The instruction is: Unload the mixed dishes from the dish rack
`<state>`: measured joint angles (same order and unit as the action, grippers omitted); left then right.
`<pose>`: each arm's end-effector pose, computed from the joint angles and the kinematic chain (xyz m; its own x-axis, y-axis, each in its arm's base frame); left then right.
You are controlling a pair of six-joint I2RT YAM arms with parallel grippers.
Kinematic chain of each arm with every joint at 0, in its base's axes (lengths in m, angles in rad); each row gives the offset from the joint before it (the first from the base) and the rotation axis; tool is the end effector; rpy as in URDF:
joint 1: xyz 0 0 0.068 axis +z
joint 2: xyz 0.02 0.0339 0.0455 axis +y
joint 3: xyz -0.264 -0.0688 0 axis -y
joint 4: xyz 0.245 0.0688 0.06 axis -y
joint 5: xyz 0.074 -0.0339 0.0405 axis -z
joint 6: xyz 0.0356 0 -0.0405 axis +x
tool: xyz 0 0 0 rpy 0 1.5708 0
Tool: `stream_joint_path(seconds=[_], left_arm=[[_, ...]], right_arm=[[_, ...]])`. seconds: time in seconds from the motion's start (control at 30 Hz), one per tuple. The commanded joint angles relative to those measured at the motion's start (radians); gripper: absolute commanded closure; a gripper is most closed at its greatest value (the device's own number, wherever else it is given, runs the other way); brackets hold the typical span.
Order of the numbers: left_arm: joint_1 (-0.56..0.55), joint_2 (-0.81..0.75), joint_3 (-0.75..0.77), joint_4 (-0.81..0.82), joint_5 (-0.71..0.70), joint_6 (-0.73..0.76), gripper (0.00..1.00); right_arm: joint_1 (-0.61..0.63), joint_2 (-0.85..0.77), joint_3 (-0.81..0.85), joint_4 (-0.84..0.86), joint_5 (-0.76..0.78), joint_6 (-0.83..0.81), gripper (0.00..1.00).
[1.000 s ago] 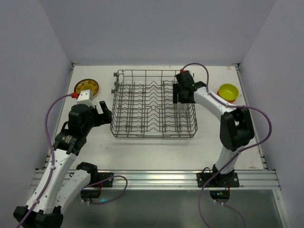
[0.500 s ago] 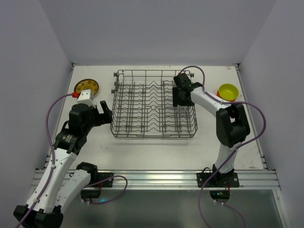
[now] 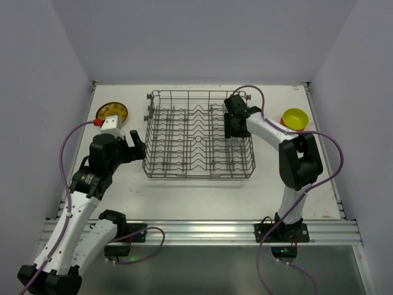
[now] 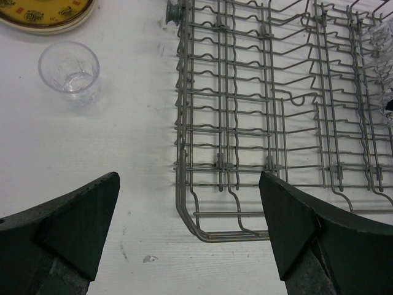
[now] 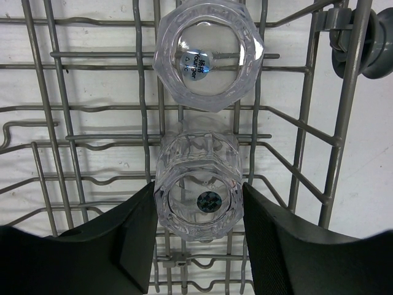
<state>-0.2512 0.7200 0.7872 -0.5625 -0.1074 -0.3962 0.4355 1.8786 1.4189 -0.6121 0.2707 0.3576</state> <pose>0.1542 -0.0356 0.3119 -0.4848 -0.2717 -0.8313 -0.0340 0.9557 -0.2925 0.3649 0.1593 0.2151 -0.8474 -0.0223 -0.5305 0.0066 0.9986 -0.0524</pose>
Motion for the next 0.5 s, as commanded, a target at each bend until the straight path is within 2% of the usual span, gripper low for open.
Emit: stream_joint_path(seconds=[0.0, 0.13, 0.47], left_arm=[[-0.007, -0.001, -0.006, 0.046, 0.012, 0.03, 0.0], [-0.007, -0.002, -0.006, 0.044, 0.012, 0.031, 0.0], [-0.007, -0.01, -0.006, 0.046, 0.012, 0.031, 0.0]], right_arm=[[-0.003, -0.041, 0.017, -0.012, 0.01, 0.0, 0.53], [-0.003, -0.065, 0.009, -0.02, 0.016, -0.003, 0.57], [-0.001, -0.157, 0.017, -0.052, 0.013, -0.009, 0.58]])
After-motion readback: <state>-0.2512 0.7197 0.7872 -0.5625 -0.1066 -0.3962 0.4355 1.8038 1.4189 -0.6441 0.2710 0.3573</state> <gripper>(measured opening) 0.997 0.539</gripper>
